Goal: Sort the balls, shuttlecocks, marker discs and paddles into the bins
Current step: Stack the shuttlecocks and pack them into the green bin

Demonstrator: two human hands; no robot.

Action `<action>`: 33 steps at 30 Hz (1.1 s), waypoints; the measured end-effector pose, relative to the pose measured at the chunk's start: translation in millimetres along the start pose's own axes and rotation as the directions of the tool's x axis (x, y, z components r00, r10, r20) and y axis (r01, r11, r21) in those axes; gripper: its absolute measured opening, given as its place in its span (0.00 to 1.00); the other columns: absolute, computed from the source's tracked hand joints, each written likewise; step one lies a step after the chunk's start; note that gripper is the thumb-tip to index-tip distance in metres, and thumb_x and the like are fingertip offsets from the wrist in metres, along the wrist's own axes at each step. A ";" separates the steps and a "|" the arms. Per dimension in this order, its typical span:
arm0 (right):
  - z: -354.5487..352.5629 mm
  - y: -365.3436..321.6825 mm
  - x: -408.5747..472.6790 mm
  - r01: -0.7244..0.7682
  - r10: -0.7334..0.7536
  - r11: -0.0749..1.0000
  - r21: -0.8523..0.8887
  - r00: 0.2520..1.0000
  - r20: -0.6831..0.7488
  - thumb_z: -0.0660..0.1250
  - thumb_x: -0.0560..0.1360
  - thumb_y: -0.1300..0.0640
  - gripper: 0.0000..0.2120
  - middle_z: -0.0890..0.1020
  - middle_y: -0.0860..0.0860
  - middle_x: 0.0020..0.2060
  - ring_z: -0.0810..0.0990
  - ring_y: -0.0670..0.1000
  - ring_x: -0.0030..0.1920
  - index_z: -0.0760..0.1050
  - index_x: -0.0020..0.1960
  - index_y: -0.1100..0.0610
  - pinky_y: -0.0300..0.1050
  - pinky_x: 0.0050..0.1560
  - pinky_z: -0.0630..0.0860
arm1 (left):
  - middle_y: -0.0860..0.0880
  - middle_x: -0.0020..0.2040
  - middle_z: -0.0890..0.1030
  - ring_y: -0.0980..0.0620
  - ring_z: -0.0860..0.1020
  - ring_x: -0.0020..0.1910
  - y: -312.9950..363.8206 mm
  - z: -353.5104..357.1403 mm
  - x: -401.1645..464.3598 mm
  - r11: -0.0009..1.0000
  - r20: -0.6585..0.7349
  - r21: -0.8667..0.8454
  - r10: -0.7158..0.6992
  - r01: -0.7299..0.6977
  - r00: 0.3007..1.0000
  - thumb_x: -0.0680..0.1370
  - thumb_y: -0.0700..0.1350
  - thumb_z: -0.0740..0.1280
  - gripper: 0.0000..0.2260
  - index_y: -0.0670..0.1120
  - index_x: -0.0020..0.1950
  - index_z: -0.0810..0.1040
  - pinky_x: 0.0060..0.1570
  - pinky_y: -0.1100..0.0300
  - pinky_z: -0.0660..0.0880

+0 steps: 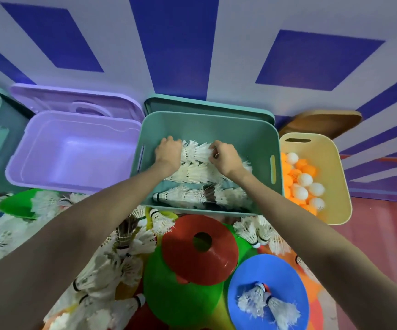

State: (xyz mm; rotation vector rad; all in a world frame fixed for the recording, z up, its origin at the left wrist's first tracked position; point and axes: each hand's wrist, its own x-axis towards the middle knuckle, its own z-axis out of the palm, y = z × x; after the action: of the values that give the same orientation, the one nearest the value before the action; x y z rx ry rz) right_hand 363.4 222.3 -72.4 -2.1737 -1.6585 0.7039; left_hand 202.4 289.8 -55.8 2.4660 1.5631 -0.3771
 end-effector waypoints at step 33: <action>-56.6 -5.2 -290.6 0.216 -0.181 0.975 0.048 0.904 -0.388 0.65 0.76 0.63 0.10 0.77 0.54 0.50 0.76 0.53 0.50 0.75 0.57 0.61 0.44 0.50 0.72 | 0.49 0.51 0.79 0.54 0.76 0.48 33.1 -4.6 -243.3 0.688 -0.549 -0.444 0.297 -0.574 0.781 0.75 0.40 0.67 0.11 0.44 0.58 0.77 0.49 0.54 0.76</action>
State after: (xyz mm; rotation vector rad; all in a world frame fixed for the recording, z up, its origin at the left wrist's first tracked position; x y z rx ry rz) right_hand 330.9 -52.7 32.6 -1.8924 -1.5743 0.2679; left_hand 133.4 69.0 26.7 2.3563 0.8912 0.7051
